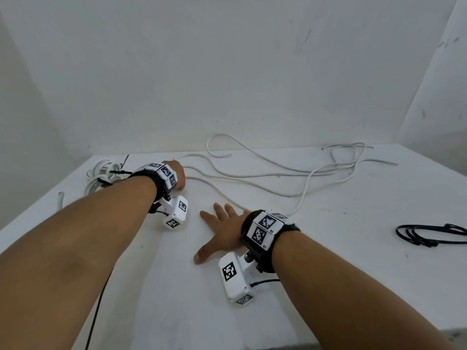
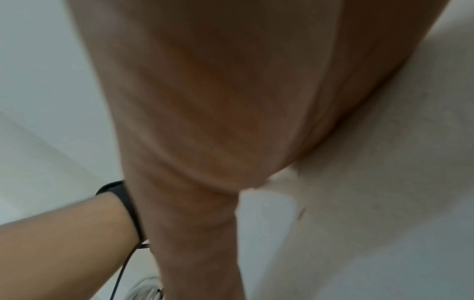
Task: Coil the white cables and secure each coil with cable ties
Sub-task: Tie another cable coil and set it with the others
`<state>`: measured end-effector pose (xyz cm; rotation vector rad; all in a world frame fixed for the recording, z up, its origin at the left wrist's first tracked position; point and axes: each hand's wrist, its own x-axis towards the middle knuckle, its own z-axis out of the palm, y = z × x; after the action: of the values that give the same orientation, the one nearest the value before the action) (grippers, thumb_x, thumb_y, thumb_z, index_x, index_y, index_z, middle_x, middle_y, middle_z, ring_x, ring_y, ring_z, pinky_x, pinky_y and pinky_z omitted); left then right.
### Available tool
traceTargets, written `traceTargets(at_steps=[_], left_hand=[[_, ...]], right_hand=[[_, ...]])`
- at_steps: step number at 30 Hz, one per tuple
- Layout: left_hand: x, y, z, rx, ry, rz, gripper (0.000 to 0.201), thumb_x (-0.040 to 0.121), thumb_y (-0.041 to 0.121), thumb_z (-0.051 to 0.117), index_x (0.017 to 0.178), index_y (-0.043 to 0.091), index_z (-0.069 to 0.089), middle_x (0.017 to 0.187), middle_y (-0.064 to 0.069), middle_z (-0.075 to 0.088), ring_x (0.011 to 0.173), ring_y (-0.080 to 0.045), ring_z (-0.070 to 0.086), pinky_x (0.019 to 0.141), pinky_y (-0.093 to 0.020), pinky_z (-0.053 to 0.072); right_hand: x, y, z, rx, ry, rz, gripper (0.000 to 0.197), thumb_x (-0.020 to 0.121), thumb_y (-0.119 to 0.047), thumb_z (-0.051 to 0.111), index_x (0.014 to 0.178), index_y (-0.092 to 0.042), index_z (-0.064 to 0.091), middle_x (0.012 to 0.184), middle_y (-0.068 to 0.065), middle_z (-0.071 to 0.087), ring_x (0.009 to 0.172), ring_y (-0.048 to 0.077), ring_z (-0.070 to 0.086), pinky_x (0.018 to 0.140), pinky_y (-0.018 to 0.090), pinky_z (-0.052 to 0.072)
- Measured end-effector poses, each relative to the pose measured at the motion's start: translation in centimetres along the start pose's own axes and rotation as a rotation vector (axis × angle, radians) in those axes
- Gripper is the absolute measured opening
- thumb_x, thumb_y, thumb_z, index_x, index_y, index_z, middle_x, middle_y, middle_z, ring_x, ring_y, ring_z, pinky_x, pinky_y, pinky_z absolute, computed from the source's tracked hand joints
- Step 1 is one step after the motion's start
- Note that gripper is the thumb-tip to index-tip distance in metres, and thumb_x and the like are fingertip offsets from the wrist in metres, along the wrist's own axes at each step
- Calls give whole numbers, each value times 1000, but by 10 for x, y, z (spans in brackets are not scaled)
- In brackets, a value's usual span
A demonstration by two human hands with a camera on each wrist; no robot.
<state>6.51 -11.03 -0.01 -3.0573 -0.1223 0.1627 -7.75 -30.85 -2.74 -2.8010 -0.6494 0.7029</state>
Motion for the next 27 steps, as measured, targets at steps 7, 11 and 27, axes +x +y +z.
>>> traceTargets(at_steps=[7,11,27], left_hand=[[-7,10,0,-46,57,-6,35,89,16,59,124,17,62,131,-6,59,119,-26,56,95,-29,45],[1,4,9,-59,47,-11,21,88,16,51,98,8,67,117,-10,67,100,-28,64,86,-32,52],[-100,4,-22,-1670,123,72,19,100,19,45,83,18,54,53,7,29,40,-8,20,39,-15,16]], right_hand=[[-2,-2,3,-14,25,3,114,72,-76,63,154,-43,-8,163,-6,-23,150,20,-22,118,57,-11],[-1,-1,3,7,20,3,113,73,-75,63,155,-43,-7,163,-6,-22,150,20,-22,118,55,-9],[-32,7,-36,509,837,-151,22,89,-40,67,97,-20,64,98,-5,62,92,13,56,82,30,42]])
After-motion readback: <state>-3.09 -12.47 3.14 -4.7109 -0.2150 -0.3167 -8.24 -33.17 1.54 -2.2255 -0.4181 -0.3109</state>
